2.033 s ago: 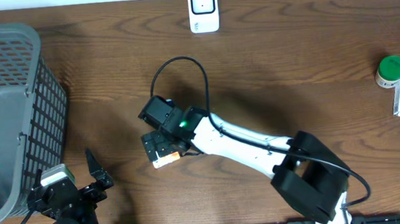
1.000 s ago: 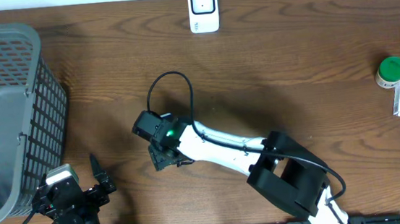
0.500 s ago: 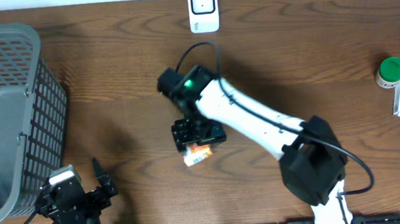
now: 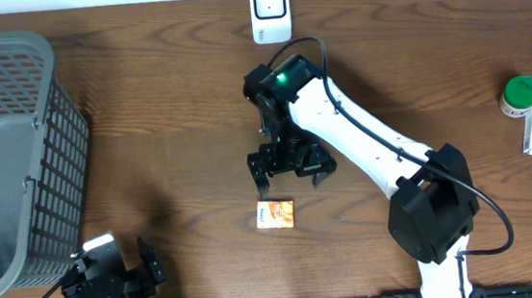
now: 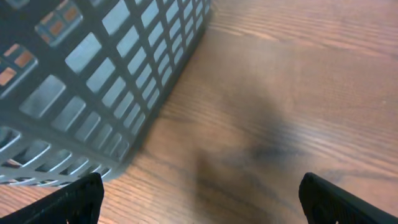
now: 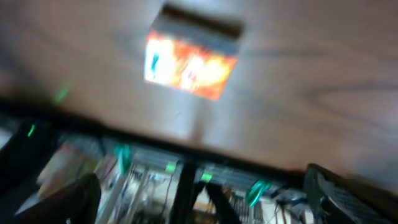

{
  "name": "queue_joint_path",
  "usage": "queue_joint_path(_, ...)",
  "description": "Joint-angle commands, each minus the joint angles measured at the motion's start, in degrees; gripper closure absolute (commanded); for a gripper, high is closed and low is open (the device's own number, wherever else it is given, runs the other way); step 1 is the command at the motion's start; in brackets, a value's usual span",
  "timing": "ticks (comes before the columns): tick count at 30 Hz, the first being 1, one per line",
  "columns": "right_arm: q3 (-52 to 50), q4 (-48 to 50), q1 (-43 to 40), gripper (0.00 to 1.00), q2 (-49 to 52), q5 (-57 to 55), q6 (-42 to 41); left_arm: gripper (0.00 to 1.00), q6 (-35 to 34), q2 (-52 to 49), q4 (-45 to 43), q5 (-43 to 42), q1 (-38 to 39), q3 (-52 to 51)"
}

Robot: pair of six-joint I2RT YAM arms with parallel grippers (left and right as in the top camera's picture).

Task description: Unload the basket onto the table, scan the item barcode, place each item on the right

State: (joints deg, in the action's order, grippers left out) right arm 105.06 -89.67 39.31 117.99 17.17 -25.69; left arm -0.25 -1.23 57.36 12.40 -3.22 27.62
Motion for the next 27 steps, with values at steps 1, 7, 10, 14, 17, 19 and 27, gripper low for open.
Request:
queue_joint_path(1, 0.35, 3.54, 2.25, 0.01, -0.76, -9.68, -10.01, 0.01, -0.92, -0.02, 0.2, 0.7, 0.02, 0.74)
queue_joint_path(7, -4.68, 12.24, 5.95, 0.01, -0.72, -10.01, -21.2, 0.01, -0.92, -0.02, 0.2, 0.72, 0.02, 0.74)
queue_joint_path(10, -9.22, 14.88, 7.34, 0.01, -0.74, -11.41, -24.33, 0.01, -0.92, -0.02, 0.2, 0.7, 0.02, 0.74)
queue_joint_path(14, -14.67, 19.43, 8.96, 0.01, -0.72, -11.96, -25.75, 0.02, -0.92, -0.02, 0.17, 0.72, 0.02, 0.74)
queue_joint_path(17, -17.97, 22.91, 10.43, 0.01, -0.72, -12.7, -25.73, 0.01, -0.92, -0.02, 0.2, 0.7, 0.02, 0.74)
queue_joint_path(19, -20.44, 25.68, 11.02, 0.01, -0.74, -12.98, -25.77, 0.01, -0.92, -0.02, 0.2, 0.7, 0.02, 0.74)
queue_joint_path(27, -30.77, 38.23, 11.04, 0.22, -0.72, -10.84, -26.34, 0.01, -0.92, -0.02, 0.2, 0.72, 0.02, 0.74)
